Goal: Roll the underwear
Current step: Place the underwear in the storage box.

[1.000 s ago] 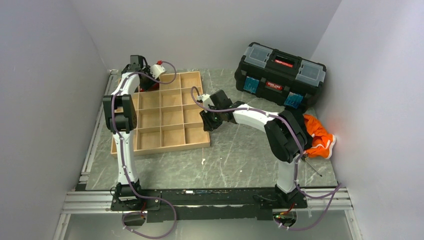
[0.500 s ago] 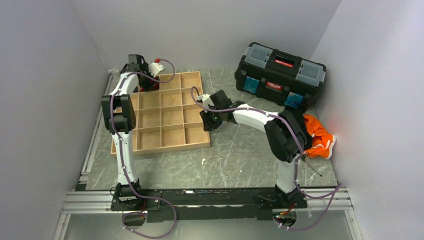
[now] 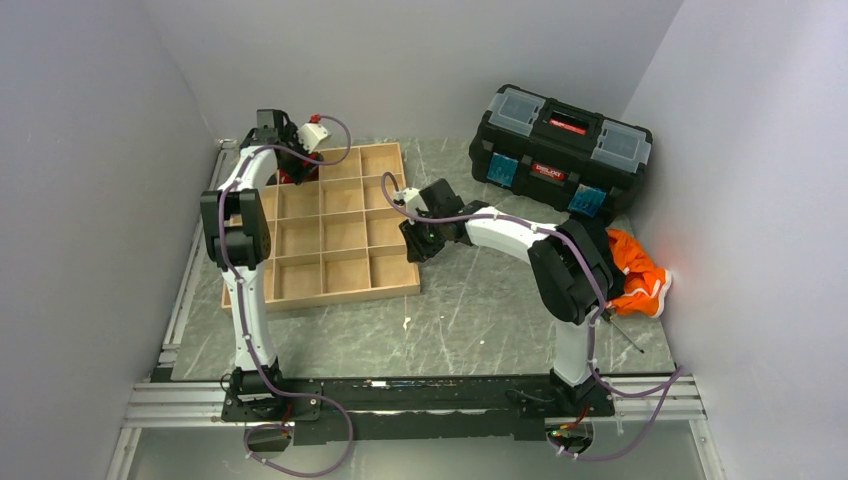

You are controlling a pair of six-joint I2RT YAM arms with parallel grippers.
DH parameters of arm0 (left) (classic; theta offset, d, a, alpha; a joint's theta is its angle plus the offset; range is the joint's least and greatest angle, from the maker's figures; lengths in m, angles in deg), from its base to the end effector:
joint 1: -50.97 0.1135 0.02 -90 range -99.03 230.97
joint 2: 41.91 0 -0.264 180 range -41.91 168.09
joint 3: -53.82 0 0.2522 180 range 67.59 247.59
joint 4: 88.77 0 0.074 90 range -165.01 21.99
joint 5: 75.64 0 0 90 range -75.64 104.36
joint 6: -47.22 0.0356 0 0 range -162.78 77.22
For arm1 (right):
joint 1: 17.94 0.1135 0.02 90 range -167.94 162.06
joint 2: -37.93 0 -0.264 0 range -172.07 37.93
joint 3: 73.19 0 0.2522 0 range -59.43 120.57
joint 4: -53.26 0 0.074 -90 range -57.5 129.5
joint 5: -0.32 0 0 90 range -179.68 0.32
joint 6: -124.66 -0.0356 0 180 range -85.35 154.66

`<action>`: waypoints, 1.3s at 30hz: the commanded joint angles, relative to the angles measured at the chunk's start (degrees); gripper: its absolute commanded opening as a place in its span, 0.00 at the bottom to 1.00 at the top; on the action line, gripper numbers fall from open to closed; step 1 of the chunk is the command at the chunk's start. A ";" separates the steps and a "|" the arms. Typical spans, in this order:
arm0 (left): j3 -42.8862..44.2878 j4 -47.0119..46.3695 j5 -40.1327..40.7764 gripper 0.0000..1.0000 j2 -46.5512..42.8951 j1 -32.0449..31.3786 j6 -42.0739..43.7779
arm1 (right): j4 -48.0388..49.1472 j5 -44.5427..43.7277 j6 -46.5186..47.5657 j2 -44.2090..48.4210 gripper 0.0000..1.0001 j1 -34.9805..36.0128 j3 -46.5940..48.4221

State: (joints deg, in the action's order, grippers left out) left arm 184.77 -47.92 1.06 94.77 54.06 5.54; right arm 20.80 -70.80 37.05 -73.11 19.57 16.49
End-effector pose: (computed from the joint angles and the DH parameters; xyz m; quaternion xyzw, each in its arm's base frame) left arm 0.5373 0.0208 0.1905 0.3944 0.8354 0.0624 0.3777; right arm 0.3208 0.2608 0.1811 -0.3678 0.8640 0.2411 0.2450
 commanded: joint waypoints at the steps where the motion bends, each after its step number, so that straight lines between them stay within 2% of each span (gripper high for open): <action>1: -1.58 3.49 -2.71 0.85 -4.02 -1.03 -1.37 | -4.97 0.49 3.80 -3.11 0.00 -0.25 -0.26; 7: -5.21 2.27 -3.11 0.88 -7.67 -1.00 -1.20 | -5.01 1.02 3.83 -3.69 0.00 -0.21 0.05; 14: -5.38 1.84 -3.84 0.93 -9.68 -0.39 -2.40 | -5.04 1.29 3.80 -3.96 0.00 -0.25 0.19; 24: -5.20 1.76 -7.57 0.93 -13.98 1.31 -6.18 | -5.10 1.63 3.77 -4.31 0.00 -0.25 0.35; 31: -0.93 5.12 -8.67 0.78 -11.31 4.10 -6.60 | -5.03 1.69 3.85 -4.36 0.00 -0.27 0.36; 39: -0.26 6.31 -9.67 0.64 -7.00 4.82 -5.95 | -5.37 1.78 3.97 -5.22 0.00 -0.25 0.97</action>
State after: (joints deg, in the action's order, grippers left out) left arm 181.78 -43.29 -6.15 84.96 59.26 -0.41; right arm 19.31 -69.23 37.07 -74.14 19.20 17.91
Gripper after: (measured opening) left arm 0.671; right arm 0.312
